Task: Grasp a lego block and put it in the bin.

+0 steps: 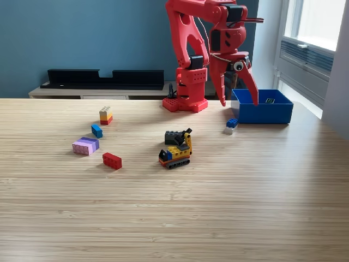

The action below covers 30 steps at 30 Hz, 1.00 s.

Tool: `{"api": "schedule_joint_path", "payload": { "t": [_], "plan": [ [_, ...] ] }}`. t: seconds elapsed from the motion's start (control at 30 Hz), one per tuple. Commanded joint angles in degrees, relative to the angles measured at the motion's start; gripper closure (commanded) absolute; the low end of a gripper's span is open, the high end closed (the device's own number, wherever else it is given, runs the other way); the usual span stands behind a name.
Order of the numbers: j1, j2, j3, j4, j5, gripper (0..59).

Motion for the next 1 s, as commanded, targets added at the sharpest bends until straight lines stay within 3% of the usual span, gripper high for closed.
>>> {"api": "schedule_joint_path", "payload": {
  "t": [0.03,0.53,1.0],
  "plan": [
    [0.6,3.2,4.2,-5.5,-0.1,24.4],
    [0.6,3.2,15.5,-16.4,1.2,25.4],
    [0.5,3.2,18.6,-22.4,4.0,37.8]
  ]
}}
